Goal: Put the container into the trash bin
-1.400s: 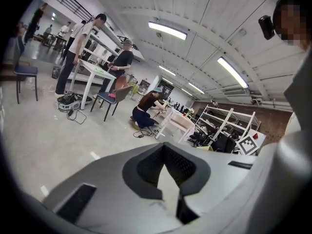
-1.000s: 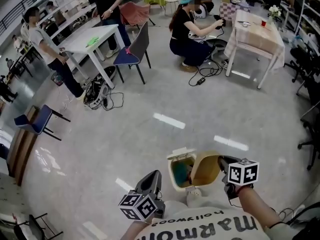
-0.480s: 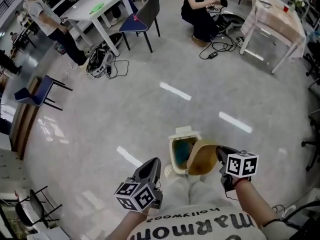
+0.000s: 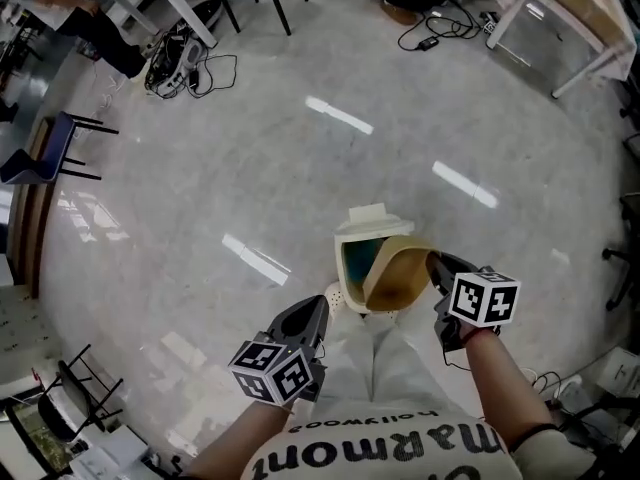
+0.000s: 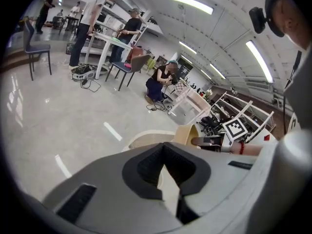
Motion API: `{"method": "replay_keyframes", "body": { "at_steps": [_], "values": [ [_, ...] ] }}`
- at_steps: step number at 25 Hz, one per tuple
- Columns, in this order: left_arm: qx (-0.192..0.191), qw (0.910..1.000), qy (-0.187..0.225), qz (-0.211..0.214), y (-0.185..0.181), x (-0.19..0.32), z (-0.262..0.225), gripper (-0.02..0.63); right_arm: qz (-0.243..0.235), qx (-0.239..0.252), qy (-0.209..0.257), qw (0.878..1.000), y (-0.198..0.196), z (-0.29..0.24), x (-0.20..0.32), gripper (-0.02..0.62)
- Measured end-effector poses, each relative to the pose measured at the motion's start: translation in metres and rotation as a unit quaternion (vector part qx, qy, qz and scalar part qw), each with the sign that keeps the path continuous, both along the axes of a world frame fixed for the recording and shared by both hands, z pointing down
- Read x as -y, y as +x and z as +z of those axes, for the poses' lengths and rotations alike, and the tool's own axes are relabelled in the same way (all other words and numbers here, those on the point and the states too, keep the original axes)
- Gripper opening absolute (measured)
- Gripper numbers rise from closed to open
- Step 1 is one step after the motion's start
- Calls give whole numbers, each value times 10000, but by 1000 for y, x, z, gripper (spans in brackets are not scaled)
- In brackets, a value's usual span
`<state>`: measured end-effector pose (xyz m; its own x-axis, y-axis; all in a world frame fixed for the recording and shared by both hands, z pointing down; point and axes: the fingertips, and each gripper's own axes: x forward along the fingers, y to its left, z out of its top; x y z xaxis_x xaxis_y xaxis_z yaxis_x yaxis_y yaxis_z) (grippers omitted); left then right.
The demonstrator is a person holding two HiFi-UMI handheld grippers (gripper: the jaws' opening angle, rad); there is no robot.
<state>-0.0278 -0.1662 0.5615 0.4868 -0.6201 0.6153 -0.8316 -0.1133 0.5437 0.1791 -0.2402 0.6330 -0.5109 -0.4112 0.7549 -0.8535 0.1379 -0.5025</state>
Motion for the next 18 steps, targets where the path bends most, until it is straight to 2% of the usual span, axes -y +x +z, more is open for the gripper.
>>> {"method": "replay_keyframes", "body": {
  "at_steps": [4, 9, 13, 16, 18],
  "values": [
    [-5, 9993, -261, 265, 12, 2, 35, -8, -35, 118, 207, 9997, -9, 23, -5, 15],
    [67, 9975, -254, 655, 25, 4, 65, -6, -4, 201, 417, 9989, -18, 61, -12, 15],
    [108, 9945, -161, 1029, 36, 0, 92, -6, 13, 4, 245, 9997, -19, 104, -20, 15],
    [229, 9937, -103, 1094, 35, 0, 117, -5, 186, -285, 28, 9994, -13, 143, -24, 15],
    [302, 9926, 100, 1173, 32, 1, 132, -5, 347, -376, -143, 9986, -13, 169, -27, 15]
  ]
}}
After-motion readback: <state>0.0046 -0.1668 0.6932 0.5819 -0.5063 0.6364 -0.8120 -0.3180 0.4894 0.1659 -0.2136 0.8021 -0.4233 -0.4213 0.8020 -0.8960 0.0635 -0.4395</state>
